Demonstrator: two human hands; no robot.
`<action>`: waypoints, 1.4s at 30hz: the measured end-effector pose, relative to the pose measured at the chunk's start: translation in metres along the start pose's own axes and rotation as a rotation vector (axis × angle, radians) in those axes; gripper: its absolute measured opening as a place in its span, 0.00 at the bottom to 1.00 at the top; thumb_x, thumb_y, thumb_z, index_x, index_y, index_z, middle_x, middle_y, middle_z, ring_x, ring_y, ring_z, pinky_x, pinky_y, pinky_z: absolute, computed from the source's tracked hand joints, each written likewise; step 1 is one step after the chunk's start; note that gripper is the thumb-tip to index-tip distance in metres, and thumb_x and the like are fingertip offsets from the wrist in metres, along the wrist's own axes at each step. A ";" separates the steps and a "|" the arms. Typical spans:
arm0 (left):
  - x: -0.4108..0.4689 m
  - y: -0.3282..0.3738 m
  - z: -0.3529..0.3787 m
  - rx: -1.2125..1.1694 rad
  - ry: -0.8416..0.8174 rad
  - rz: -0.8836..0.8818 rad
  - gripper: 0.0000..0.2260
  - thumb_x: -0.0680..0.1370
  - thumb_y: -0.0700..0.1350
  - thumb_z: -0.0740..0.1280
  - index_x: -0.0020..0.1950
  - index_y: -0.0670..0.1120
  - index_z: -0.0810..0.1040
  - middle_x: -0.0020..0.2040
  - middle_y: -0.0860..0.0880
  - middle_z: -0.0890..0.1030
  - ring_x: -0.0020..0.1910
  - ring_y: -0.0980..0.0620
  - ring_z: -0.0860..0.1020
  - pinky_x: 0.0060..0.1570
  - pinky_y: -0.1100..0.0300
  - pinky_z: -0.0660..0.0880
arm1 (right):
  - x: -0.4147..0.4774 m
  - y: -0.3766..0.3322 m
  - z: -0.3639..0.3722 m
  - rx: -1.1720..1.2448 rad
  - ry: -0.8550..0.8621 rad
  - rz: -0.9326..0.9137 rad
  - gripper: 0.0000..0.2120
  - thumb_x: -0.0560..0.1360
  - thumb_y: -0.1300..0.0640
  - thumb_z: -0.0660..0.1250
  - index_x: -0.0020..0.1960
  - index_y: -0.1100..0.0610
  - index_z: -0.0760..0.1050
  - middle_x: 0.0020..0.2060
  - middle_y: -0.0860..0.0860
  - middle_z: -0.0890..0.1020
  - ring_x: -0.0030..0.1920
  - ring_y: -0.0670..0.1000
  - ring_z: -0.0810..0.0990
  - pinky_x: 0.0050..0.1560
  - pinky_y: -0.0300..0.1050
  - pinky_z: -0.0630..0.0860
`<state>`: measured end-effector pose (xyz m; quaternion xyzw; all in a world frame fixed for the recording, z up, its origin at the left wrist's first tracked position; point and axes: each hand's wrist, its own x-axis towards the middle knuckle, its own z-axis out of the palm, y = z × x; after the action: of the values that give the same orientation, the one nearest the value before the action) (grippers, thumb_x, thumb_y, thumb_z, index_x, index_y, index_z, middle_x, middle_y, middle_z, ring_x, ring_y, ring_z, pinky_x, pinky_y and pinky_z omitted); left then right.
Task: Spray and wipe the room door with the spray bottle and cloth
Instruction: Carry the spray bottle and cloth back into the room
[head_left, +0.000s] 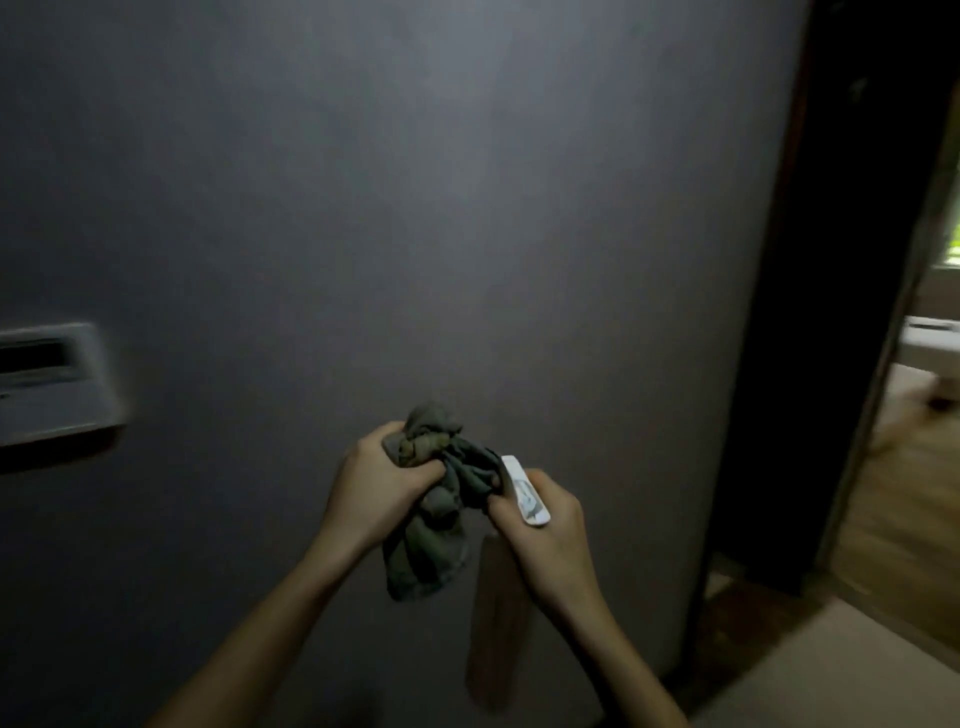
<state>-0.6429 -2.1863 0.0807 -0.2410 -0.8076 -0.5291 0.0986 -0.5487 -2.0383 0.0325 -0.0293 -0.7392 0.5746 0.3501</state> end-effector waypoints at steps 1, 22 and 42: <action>0.006 0.014 0.035 -0.045 -0.034 0.007 0.12 0.65 0.49 0.73 0.45 0.45 0.81 0.39 0.47 0.84 0.41 0.47 0.83 0.42 0.43 0.80 | 0.007 0.007 -0.035 -0.036 0.042 -0.001 0.08 0.71 0.64 0.69 0.36 0.61 0.72 0.29 0.49 0.73 0.31 0.45 0.69 0.32 0.45 0.65; 0.078 0.240 0.716 -0.638 -0.855 0.119 0.05 0.73 0.39 0.71 0.47 0.47 0.81 0.43 0.48 0.85 0.44 0.52 0.83 0.49 0.49 0.80 | 0.099 0.165 -0.635 -0.630 0.832 0.228 0.06 0.73 0.64 0.68 0.41 0.67 0.74 0.33 0.63 0.75 0.31 0.47 0.70 0.33 0.41 0.65; 0.160 0.485 1.200 -0.684 -1.151 0.424 0.10 0.70 0.42 0.74 0.50 0.49 0.81 0.43 0.54 0.83 0.46 0.52 0.81 0.49 0.57 0.76 | 0.227 0.247 -1.049 -0.812 1.252 0.325 0.02 0.74 0.63 0.69 0.45 0.58 0.77 0.38 0.53 0.80 0.41 0.51 0.80 0.41 0.46 0.74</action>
<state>-0.4267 -0.9014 0.0337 -0.6527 -0.4553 -0.5111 -0.3248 -0.2300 -0.9837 0.0272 -0.5843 -0.5425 0.1780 0.5767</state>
